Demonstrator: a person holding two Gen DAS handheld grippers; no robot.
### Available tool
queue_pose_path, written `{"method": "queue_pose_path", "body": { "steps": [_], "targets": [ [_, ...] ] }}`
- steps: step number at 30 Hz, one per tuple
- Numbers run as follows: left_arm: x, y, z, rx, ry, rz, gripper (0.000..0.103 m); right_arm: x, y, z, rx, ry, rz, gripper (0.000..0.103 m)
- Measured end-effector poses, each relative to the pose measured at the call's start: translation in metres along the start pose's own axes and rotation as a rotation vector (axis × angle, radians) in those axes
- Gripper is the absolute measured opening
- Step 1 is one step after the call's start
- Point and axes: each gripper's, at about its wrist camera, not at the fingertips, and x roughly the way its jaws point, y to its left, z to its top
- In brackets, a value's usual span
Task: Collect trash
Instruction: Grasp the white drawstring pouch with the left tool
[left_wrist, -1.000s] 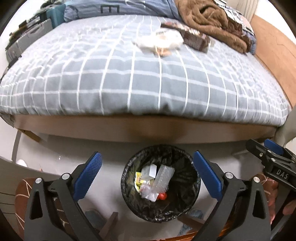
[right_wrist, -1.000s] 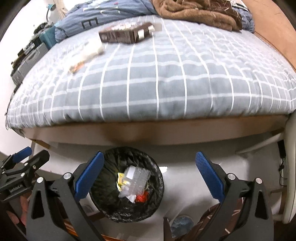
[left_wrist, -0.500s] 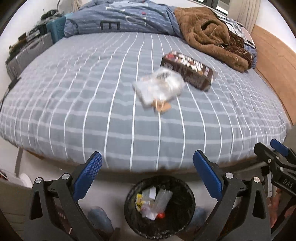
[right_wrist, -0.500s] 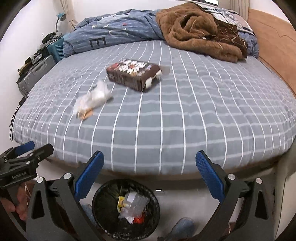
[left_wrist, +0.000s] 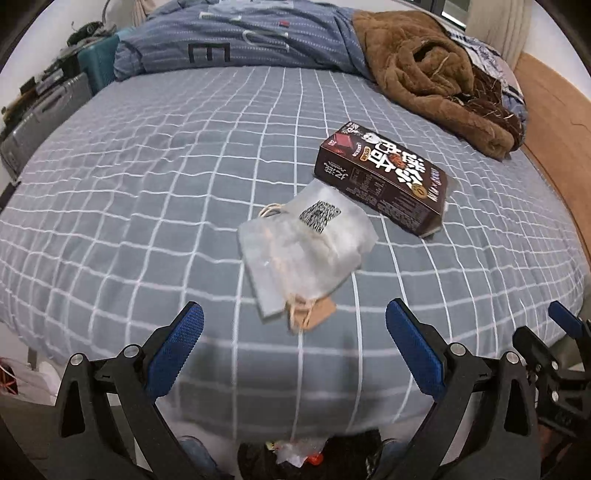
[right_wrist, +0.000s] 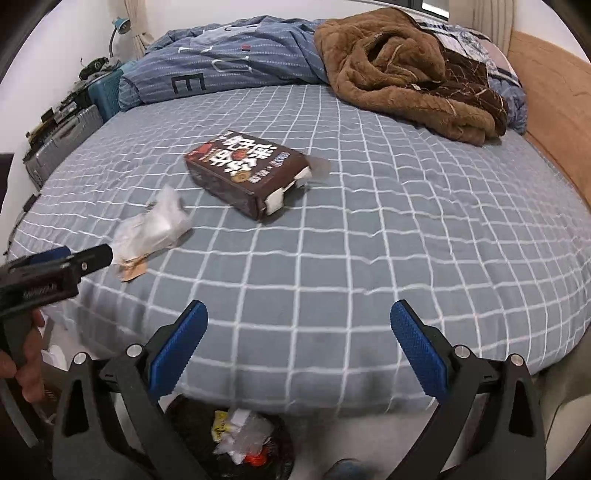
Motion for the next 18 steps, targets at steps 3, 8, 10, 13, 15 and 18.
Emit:
{"method": "queue_pose_path", "body": {
  "steps": [3, 8, 10, 13, 15, 18],
  "targets": [
    [0.018, -0.006, 0.011, 0.010, 0.010, 0.003, 0.097, 0.015, -0.011, 0.011, 0.000, 0.013, 0.008, 0.095],
    [0.047, -0.015, 0.036, -0.022, 0.022, 0.011, 0.097, 0.038, -0.022, 0.046, -0.047, 0.017, -0.004, 0.095],
    [0.059, -0.020, 0.044, -0.020, 0.032, 0.019, 0.097, 0.046, -0.025, 0.062, -0.068, 0.011, 0.004, 0.095],
    [0.074, -0.022, 0.052, -0.017, 0.048, 0.047, 0.097, 0.058, -0.024, 0.084, -0.104, 0.005, 0.030, 0.095],
    [0.080, -0.021, 0.053, -0.036, 0.070, 0.040, 0.093, 0.067, -0.018, 0.100, -0.145, -0.003, 0.066, 0.095],
    [0.086, -0.022, 0.052, -0.038, 0.107, 0.053, 0.060, 0.080, -0.001, 0.121, -0.222, -0.005, 0.114, 0.095]
  ]
}}
